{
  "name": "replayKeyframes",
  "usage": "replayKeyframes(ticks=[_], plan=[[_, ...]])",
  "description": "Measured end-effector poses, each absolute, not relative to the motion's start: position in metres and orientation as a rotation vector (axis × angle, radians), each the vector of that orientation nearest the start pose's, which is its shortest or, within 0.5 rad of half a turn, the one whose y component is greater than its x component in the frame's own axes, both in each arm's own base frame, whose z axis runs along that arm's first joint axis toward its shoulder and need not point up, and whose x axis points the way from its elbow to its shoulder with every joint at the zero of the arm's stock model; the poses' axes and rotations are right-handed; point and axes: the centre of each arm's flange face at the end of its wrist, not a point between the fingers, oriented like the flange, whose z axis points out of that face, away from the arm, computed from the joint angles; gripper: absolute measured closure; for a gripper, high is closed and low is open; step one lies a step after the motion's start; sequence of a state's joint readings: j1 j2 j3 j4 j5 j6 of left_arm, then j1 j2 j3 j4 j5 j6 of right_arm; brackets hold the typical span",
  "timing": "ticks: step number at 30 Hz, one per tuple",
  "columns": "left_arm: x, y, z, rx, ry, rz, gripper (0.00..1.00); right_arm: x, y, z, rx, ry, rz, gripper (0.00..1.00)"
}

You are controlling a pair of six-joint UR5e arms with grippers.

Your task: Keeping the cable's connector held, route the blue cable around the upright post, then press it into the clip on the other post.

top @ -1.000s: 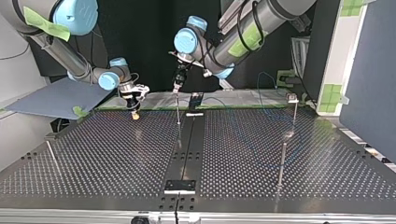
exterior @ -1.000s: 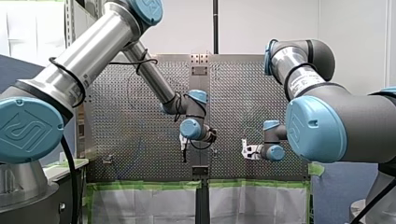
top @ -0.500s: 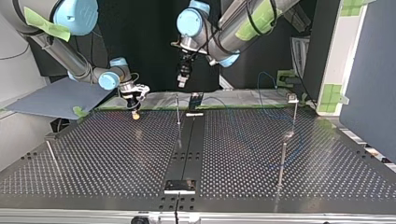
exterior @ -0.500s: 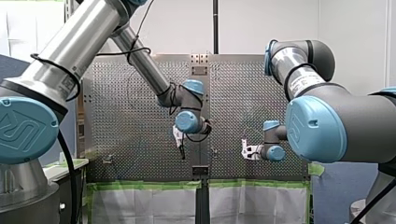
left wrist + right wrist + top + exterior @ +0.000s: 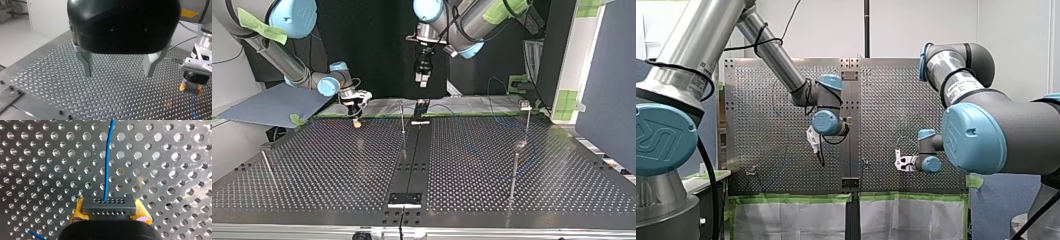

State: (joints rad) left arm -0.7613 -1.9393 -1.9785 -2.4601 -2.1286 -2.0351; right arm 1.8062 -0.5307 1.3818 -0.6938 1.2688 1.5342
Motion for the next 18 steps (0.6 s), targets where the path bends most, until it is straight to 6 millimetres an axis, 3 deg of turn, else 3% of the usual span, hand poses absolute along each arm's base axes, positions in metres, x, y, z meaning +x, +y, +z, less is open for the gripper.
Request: replayKeyframes(ticks=[18], plan=[[0.264, -0.361, 0.198, -0.195, 1.652, -0.473, 0.0, 0.316, -0.648, -0.034, 1.729, -1.001, 1.491, 1.0]])
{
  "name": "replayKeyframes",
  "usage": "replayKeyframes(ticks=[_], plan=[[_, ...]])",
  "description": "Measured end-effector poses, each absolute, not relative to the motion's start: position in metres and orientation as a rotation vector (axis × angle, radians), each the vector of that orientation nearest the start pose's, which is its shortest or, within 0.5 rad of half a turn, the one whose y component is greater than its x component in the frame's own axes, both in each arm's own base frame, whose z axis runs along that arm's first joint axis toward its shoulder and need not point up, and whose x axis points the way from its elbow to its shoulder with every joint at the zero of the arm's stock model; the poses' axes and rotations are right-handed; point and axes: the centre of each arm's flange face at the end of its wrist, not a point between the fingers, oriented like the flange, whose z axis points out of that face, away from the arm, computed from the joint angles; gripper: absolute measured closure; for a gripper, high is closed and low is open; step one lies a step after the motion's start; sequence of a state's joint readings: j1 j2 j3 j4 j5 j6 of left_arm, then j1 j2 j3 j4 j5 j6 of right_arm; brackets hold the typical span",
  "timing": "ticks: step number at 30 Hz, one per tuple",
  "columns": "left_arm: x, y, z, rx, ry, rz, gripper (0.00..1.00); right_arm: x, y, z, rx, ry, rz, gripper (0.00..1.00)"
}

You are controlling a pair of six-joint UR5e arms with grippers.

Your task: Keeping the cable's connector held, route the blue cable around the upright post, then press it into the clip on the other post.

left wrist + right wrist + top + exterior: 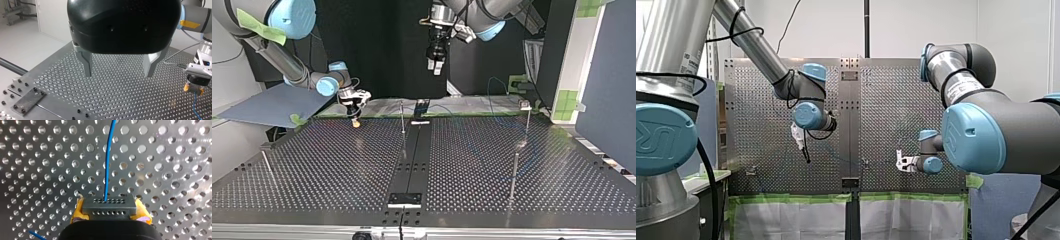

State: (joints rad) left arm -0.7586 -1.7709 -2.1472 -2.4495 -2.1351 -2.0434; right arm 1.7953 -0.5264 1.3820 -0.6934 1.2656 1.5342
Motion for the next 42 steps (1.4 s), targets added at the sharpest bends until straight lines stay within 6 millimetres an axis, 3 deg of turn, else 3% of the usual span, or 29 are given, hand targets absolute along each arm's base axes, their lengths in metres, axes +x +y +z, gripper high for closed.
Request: replayKeyframes(ticks=[9, 42], plan=[[0.25, -0.347, 0.202, -0.188, 1.642, -0.471, 0.0, 0.309, -0.649, -0.037, 1.736, -1.009, 1.477, 1.0], [0.25, -0.347, 0.202, -0.188, 1.642, -0.47, 0.0, 0.309, -0.649, -0.038, 1.737, -1.009, 1.476, 1.0]])
